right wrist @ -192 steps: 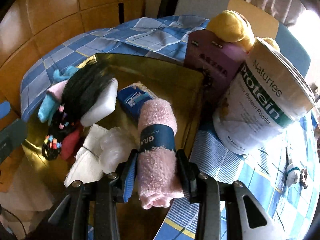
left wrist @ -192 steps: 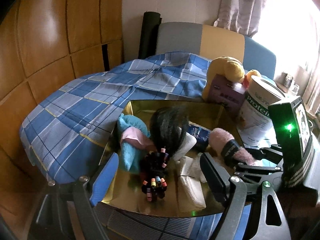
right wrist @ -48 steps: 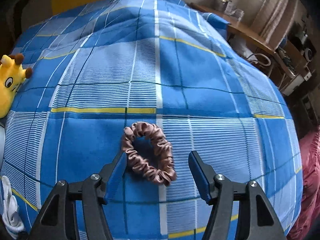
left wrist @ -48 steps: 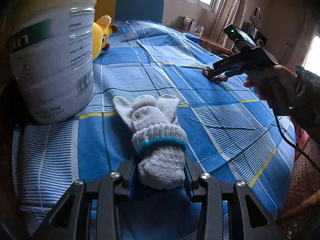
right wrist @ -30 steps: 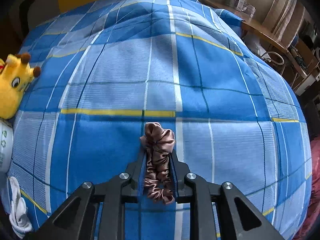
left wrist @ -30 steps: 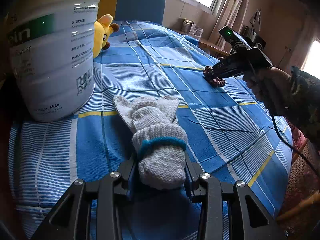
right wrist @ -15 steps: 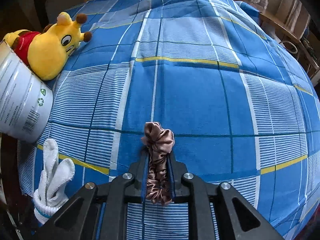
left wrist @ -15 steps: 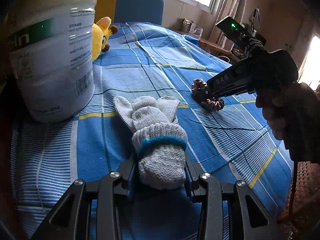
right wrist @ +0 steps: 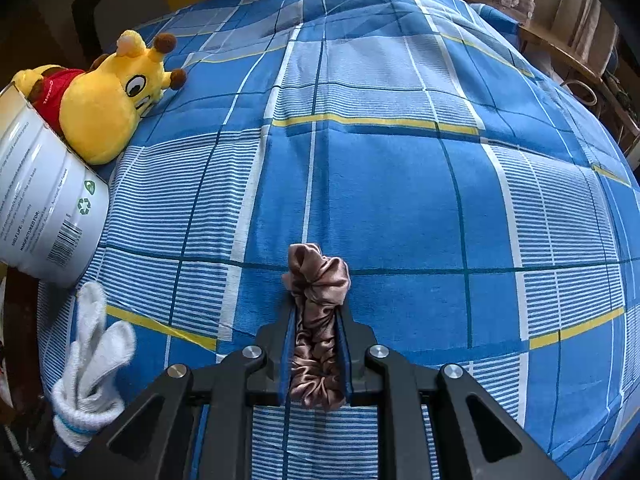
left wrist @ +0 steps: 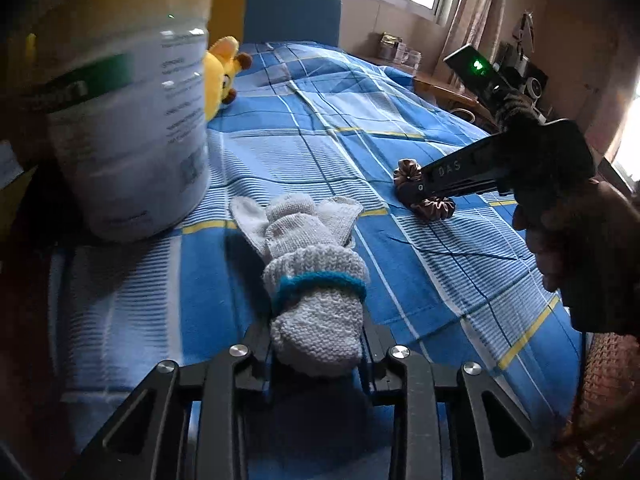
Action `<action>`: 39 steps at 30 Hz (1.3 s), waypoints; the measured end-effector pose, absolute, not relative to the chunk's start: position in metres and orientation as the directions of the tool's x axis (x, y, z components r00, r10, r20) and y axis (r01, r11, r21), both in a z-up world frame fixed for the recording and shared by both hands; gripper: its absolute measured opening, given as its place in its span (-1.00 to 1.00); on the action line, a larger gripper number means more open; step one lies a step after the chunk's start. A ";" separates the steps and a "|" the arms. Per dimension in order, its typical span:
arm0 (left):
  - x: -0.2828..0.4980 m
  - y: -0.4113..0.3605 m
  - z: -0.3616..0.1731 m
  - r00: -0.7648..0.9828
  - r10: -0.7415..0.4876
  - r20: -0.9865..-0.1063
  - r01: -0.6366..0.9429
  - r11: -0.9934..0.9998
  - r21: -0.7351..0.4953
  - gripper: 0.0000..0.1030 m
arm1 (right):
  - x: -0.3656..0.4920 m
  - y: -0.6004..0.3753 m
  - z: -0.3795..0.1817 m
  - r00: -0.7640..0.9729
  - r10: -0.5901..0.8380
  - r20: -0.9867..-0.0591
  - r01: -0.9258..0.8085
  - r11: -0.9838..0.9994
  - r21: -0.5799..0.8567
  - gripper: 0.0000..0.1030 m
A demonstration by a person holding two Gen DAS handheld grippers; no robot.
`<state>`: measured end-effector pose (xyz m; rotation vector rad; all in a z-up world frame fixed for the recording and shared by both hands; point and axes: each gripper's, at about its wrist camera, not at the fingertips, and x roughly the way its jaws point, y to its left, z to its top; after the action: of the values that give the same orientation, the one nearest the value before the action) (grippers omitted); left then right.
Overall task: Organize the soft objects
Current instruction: 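Carry the white glove to the gold tray and release it with the left tool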
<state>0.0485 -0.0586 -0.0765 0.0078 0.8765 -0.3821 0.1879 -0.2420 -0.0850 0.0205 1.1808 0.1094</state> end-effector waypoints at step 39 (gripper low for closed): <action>0.018 0.180 -0.020 0.656 0.200 -0.728 -0.283 0.959 0.008 -0.38 | 0.182 -0.234 -0.084 0.436 0.017 -0.900 -0.152 0.987 -0.055 -0.66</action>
<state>0.0177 0.1795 -0.0200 -0.1091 0.8102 0.2742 0.1819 -0.2335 -0.0841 -0.1347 1.1155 0.1050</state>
